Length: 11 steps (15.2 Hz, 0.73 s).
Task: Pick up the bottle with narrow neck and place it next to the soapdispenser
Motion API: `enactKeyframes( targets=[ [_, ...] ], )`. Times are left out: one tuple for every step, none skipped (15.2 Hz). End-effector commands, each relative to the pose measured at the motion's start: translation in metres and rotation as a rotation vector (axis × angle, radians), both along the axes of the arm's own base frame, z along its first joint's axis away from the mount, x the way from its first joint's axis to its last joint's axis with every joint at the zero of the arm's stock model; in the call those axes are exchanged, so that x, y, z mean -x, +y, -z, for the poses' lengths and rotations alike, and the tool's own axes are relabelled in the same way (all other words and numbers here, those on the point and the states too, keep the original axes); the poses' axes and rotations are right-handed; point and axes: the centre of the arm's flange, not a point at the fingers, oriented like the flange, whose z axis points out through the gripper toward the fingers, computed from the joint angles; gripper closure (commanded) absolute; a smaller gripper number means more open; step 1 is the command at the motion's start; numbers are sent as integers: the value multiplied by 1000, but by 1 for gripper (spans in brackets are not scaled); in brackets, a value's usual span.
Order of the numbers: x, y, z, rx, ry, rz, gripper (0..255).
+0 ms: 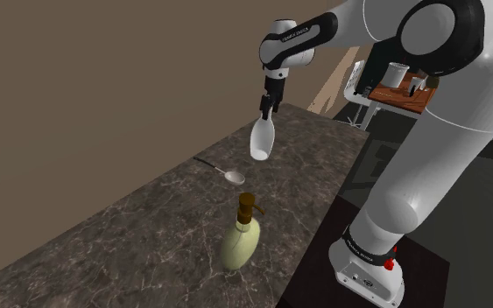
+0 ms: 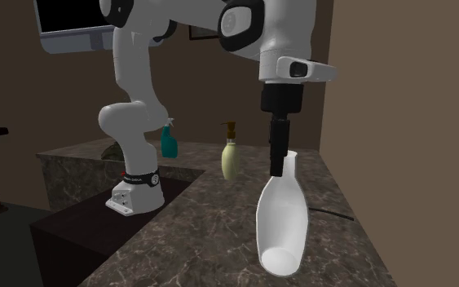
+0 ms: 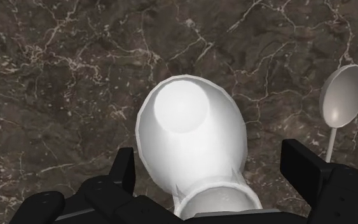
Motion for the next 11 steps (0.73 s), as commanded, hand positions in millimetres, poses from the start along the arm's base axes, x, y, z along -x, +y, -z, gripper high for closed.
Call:
enactKeyframes(
  targets=[
    [0, 0, 0, 0, 0, 0, 0],
    [0, 0, 0, 0, 0, 0, 0],
    [0, 0, 0, 0, 0, 0, 255],
    [0, 0, 0, 0, 0, 0, 255],
    [0, 0, 0, 0, 0, 0, 255],
    [0, 0, 0, 0, 0, 0, 255],
    [0, 0, 0, 0, 0, 0, 255],
    [0, 0, 0, 0, 0, 0, 255],
    [0, 0, 0, 0, 0, 0, 255],
    [0, 0, 0, 0, 0, 0, 255],
    [0, 0, 0, 0, 0, 0, 255]
  ],
)
